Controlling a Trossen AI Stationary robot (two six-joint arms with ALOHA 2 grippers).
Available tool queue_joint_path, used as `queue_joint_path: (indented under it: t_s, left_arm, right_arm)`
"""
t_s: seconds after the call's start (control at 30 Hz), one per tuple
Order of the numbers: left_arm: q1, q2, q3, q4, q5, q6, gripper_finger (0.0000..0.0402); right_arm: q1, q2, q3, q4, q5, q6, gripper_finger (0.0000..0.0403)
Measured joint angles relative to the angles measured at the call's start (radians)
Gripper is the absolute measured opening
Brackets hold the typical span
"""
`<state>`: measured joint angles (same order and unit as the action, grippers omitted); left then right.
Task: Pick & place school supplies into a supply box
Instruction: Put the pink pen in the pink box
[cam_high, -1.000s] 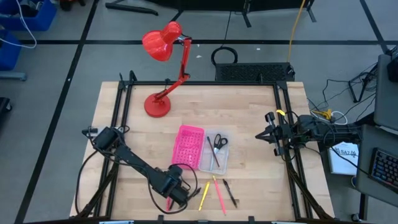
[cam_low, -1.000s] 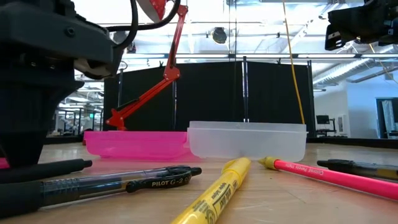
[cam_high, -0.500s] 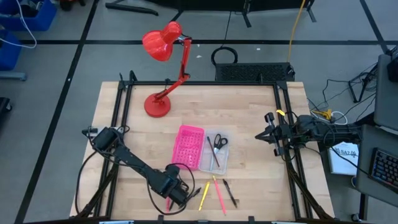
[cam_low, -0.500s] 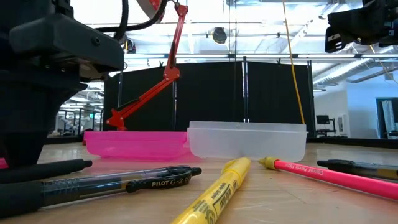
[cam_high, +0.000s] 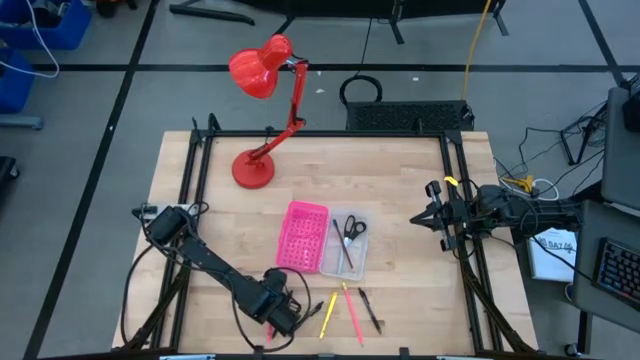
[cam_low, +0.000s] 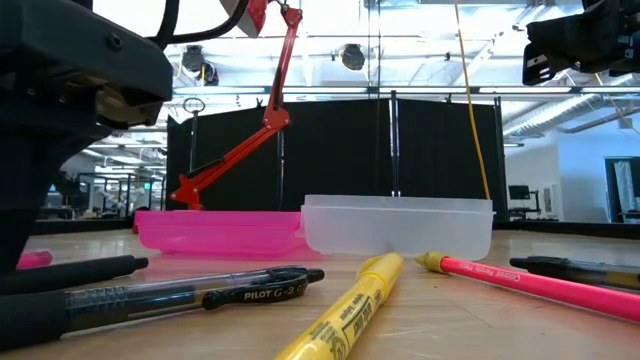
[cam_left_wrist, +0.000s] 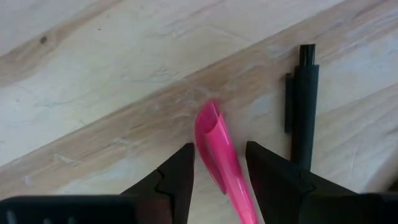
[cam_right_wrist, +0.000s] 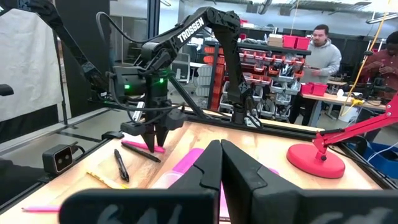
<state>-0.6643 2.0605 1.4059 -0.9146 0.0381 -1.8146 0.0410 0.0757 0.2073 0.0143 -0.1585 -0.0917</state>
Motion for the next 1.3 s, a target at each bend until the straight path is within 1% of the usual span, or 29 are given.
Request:
queue_joint_path:
  t_s: [0.1,0.27,0.3,0.43,0.57,0.67,0.83,1.0,1.13,1.23,1.3]
  left_arm:
    - [-0.002,0.000,0.000,0.005,-0.040,0.008,0.0121]
    - [0.004,0.000,0.000,0.008,-0.042,0.043,0.0056]
    - [0.004,0.000,0.000,0.009,-0.050,0.054,0.0048]
    - [0.005,0.000,0.000,0.010,-0.074,0.105,0.0047]
    - [0.017,-0.005,0.000,0.006,-0.081,0.120,0.0048]
    - [0.023,-0.022,-0.003,0.002,-0.109,0.136,0.0051]
    - [0.039,-0.089,-0.005,-0.038,-0.196,0.123,0.0047]
    - [0.062,-0.179,-0.004,-0.076,-0.243,0.104,0.0047]
    - [0.135,-0.268,-0.003,-0.065,-0.274,0.115,0.0047]
    - [0.219,-0.306,-0.003,-0.042,-0.243,0.175,0.0047]
    - [0.285,-0.312,-0.002,-0.016,-0.200,0.242,0.0047]
  right_arm:
    - [0.000,0.000,0.000,0.000,0.000,0.000,0.0000]
    - [0.000,0.000,0.000,0.000,0.000,-0.002,0.0000]
    - [0.000,0.000,0.000,0.000,0.000,-0.002,0.0000]
    - [0.000,0.000,0.000,0.000,0.000,-0.002,0.0000]
    - [0.000,0.000,0.000,0.000,0.000,-0.002,0.0000]
    - [0.000,0.000,0.000,0.000,0.000,-0.002,0.0000]
    - [0.000,0.000,0.000,0.000,0.000,-0.002,0.0000]
    - [0.000,0.000,0.000,-0.007,0.000,-0.011,0.0000]
    - [0.000,0.002,-0.015,0.001,0.001,-0.021,0.0000]
    - [0.000,0.004,-0.032,0.023,0.002,-0.026,0.0000]
    - [0.000,0.004,-0.043,0.027,0.004,-0.026,0.0000]
